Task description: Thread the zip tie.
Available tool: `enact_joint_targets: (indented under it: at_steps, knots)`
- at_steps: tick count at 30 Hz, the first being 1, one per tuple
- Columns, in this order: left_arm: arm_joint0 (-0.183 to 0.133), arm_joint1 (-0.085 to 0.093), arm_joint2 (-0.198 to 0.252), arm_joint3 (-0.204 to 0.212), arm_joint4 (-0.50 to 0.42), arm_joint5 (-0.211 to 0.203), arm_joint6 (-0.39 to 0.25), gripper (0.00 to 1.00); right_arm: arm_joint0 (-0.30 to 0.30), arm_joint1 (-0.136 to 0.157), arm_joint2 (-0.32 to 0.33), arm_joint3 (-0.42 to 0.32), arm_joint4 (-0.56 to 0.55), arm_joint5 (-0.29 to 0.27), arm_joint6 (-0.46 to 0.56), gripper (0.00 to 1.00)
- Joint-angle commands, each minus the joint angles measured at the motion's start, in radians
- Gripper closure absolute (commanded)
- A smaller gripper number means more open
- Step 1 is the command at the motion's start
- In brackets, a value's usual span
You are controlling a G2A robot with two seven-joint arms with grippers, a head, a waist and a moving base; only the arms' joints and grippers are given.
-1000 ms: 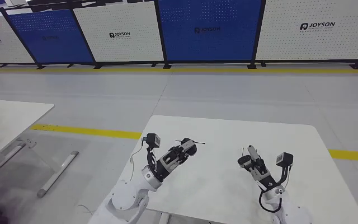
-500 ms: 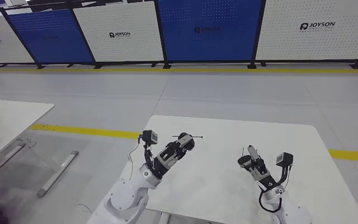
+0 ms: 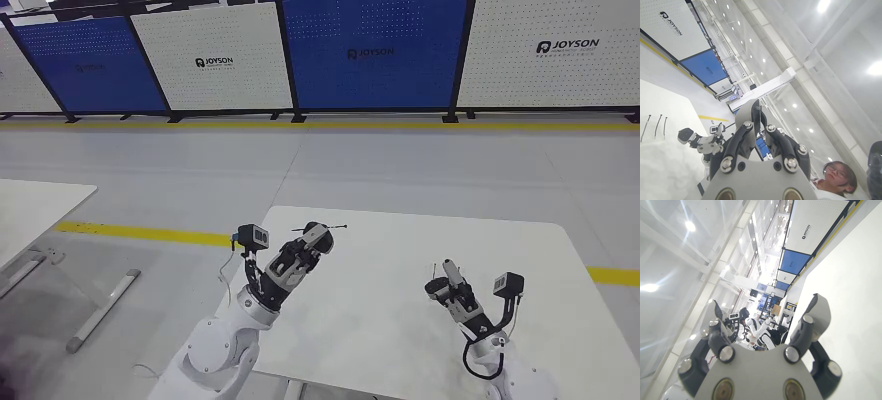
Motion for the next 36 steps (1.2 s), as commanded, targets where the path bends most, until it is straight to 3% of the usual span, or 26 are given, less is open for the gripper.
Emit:
enact_joint_targets:
  at_steps: [1,3,6,11,15,28,31,36]
  knots:
    - [-0.006,-0.001,0.005,-0.002,0.034,-0.003,0.011,1.0,0.0,0.0,0.0,0.0,0.0,0.0,0.0,0.0]
    - [-0.006,-0.001,0.014,0.007,0.061,-0.004,0.017,1.0,0.0,0.0,0.0,0.0,0.0,0.0,0.0,0.0]
    - [-0.01,-0.004,0.034,0.051,0.089,0.002,0.037,1.0,0.0,0.0,0.0,0.0,0.0,0.0,0.0,0.0]
    - [-0.026,-0.009,0.087,0.171,0.171,0.02,0.064,1.0,0.0,0.0,0.0,0.0,0.0,0.0,0.0,0.0]
    - [-0.053,-0.008,0.125,0.266,0.221,0.068,0.009,1.0,0.0,0.0,0.0,0.0,0.0,0.0,0.0,0.0]
    - [-0.059,-0.008,0.132,0.28,0.237,0.081,0.007,1.0,0.0,0.0,0.0,0.0,0.0,0.0,0.0,0.0]
    - [-0.083,-0.01,0.157,0.323,0.306,0.134,0.039,1.0,0.0,0.0,0.0,0.0,0.0,0.0,0.0,0.0]
    - [-0.142,-0.019,0.223,0.447,0.386,0.174,0.063,1.0,0.0,0.0,0.0,0.0,0.0,0.0,0.0,0.0]
